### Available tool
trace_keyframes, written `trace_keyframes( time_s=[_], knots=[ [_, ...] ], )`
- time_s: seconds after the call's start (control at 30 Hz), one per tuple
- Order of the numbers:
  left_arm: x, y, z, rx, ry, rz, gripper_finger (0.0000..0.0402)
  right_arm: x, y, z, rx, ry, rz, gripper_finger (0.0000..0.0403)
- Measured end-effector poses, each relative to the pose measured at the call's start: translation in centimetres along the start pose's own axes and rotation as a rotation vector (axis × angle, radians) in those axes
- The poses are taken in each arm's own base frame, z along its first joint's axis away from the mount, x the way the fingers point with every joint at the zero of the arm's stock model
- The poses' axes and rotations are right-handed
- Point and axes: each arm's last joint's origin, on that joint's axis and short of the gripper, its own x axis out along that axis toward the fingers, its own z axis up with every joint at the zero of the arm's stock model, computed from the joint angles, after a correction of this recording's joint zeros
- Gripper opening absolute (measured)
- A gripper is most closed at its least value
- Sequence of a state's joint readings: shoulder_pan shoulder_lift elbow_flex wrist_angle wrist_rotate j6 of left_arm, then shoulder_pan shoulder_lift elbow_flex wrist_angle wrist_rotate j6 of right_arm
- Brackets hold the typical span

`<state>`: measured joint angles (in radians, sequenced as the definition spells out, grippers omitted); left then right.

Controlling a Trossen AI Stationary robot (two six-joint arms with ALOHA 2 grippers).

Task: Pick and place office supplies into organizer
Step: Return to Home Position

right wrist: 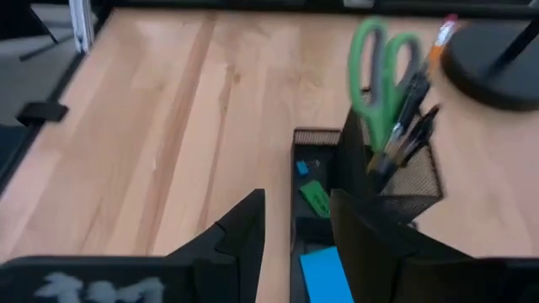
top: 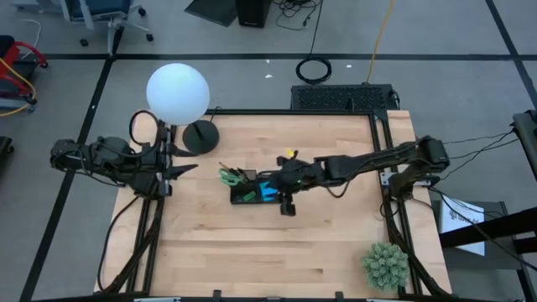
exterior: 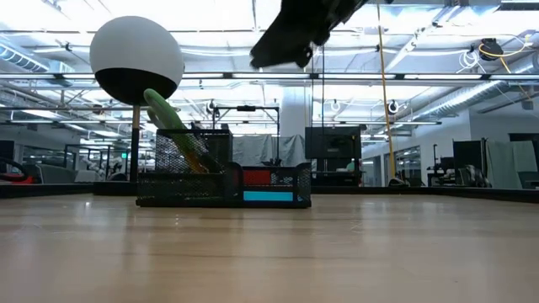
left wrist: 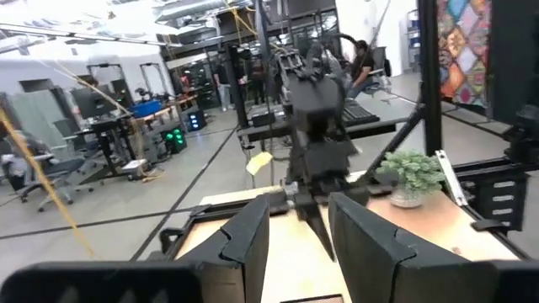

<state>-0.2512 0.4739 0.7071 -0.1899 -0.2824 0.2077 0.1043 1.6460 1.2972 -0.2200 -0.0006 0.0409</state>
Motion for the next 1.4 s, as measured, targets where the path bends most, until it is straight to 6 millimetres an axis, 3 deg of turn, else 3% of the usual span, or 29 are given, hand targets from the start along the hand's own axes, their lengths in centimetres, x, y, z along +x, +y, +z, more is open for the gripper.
trace_keyframes(
  time_s=[0.2, 0.6, 0.97, 1.2, 1.4],
  knots=[
    [0.0, 0.0, 0.2, -0.022, -0.023, -0.013, 0.0131, -3.2, 0.8, -0.8, -0.045, -0.133, 0.027, 0.0127],
    [0.0, -0.3, 0.0, -0.045, -0.003, -0.043, 0.0131, -10.5, 0.7, -6.9, 0.02, -0.535, 0.118, 0.0128],
    [0.4, -0.8, -1.8, -0.021, 0.03, -0.023, 0.0131, -14.7, 1.4, -9.9, -0.034, -0.674, 0.213, 0.0128],
    [-1.3, -0.3, -2.3, -0.047, 0.011, -0.001, 0.0131, -16.8, 1.8, -11.4, -0.051, -0.795, 0.246, 0.0128],
    [-3.2, 0.2, -3.3, -0.073, -0.043, 0.037, 0.0131, -17.5, 1.6, -12.3, -0.047, -0.834, 0.137, 0.0128]
  ],
)
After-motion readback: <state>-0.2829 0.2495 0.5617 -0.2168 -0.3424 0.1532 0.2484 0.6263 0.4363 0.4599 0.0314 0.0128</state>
